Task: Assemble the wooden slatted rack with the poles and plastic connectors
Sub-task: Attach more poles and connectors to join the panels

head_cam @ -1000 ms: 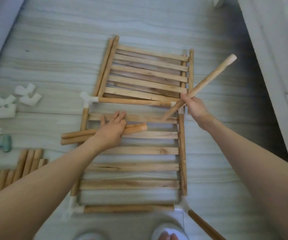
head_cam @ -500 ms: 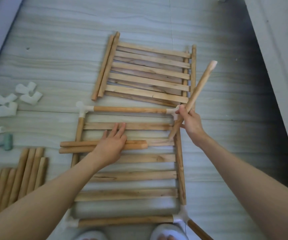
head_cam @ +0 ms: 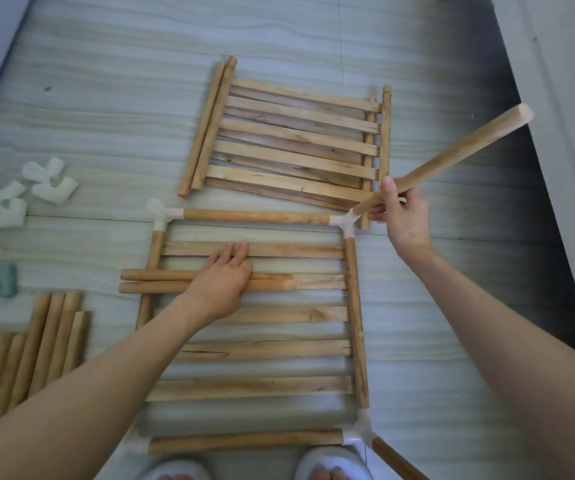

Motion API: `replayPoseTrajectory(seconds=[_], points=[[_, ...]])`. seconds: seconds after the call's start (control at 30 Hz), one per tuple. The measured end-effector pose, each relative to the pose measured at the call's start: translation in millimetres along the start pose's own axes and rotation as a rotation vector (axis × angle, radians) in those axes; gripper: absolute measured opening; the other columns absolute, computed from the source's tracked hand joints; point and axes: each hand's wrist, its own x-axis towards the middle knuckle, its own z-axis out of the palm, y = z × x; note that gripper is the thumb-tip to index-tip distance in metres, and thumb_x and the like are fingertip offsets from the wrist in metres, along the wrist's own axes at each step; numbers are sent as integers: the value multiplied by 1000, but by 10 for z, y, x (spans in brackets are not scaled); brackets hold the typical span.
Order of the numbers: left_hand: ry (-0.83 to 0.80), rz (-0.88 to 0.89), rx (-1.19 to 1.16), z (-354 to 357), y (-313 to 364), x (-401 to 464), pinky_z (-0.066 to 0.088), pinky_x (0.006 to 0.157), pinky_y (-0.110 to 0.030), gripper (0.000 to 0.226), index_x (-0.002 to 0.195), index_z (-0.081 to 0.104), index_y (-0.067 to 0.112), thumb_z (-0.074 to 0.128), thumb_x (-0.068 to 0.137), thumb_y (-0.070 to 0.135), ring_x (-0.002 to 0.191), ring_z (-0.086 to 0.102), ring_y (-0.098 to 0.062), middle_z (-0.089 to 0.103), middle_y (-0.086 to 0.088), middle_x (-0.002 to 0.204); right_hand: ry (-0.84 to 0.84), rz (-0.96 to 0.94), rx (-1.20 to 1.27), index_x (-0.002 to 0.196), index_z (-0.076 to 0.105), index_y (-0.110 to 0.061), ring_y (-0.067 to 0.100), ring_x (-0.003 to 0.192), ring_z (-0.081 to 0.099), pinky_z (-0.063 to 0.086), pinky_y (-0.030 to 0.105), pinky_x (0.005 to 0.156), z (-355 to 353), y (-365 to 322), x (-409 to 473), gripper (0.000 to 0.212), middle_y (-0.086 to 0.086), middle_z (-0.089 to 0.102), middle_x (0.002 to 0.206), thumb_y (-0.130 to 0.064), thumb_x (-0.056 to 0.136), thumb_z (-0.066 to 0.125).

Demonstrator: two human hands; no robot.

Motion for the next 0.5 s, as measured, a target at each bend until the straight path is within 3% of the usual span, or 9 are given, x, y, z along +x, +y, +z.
replayPoseTrajectory(seconds=[0.23, 0.37, 0.5], points=[[20, 12, 0, 17, -9, -21, 4, 118, -38, 36, 131, 37, 6, 36, 95, 8, 145, -2, -33, -4, -17, 157, -73, -103, -217, 96, 60, -12, 20, 79, 67, 55, 44, 79, -44, -54, 25, 25, 8, 68, 80, -34, 97, 47], [17, 26, 0, 24, -14, -32, 3, 118, -37, 33, 128, 40, 6, 37, 95, 8, 145, -3, -33, -5, -18, 157, -230, -33, -382, 104, 61, -11, 22, 88, 66, 53, 35, 83, -24, -78, 104, 21, 9, 69, 92, -26, 96, 49], [6, 27, 8, 23, -13, -36, 4, 118, -37, 32, 127, 40, 6, 37, 95, 9, 145, -3, -32, -6, -17, 157, -204, -27, -379, 104, 62, -5, 22, 87, 67, 54, 32, 82, 21, -48, 60, 24, 10, 69, 91, -24, 96, 51]])
